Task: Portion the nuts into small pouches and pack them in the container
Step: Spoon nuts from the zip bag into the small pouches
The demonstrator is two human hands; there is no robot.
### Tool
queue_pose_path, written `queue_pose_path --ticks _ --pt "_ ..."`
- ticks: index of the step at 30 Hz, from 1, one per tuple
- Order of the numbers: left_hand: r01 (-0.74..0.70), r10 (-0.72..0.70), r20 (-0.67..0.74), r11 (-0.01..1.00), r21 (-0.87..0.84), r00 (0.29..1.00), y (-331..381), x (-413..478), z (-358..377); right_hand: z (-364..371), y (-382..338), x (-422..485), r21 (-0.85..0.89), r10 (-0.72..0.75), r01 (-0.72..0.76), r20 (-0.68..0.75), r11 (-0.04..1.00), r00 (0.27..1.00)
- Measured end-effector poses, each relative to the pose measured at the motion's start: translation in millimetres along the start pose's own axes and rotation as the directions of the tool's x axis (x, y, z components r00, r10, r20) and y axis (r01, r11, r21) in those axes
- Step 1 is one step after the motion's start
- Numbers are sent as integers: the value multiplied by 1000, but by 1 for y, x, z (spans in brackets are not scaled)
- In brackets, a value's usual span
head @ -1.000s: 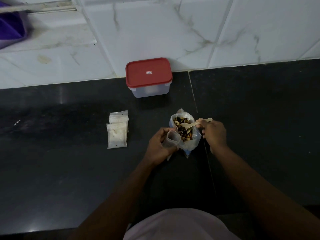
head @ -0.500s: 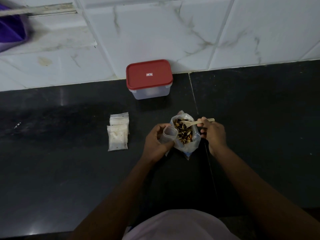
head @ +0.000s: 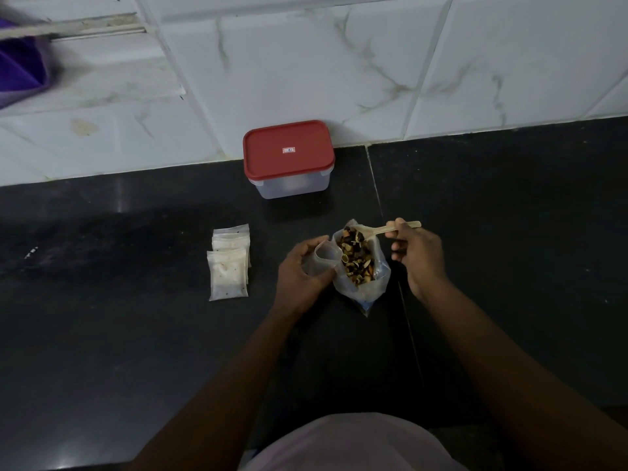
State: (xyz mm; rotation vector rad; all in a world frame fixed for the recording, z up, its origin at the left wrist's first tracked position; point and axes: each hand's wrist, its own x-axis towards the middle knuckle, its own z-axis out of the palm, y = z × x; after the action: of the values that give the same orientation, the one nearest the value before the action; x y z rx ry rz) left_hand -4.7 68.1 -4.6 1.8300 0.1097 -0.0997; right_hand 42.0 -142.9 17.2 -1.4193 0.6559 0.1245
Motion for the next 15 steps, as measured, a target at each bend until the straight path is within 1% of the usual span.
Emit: queue_pose_path --ticks 4,7,12,15 --pt "-12 12 -4 1000 -9 1000 3 3 1 3 -13 -5 51 -65 63 51 997 997" --pt "-27 27 -3 1000 8 1000 5 4 3 3 -17 -11 53 -120 115 97 992 988" --pt "-34 34 -2 999 -38 999 12 4 7 2 -15 -17 -82 -221 235 147 969 964" --pt "-37 38 15 997 -70 999 14 4 8 0 -11 -22 -238 -308 347 184 907 933"
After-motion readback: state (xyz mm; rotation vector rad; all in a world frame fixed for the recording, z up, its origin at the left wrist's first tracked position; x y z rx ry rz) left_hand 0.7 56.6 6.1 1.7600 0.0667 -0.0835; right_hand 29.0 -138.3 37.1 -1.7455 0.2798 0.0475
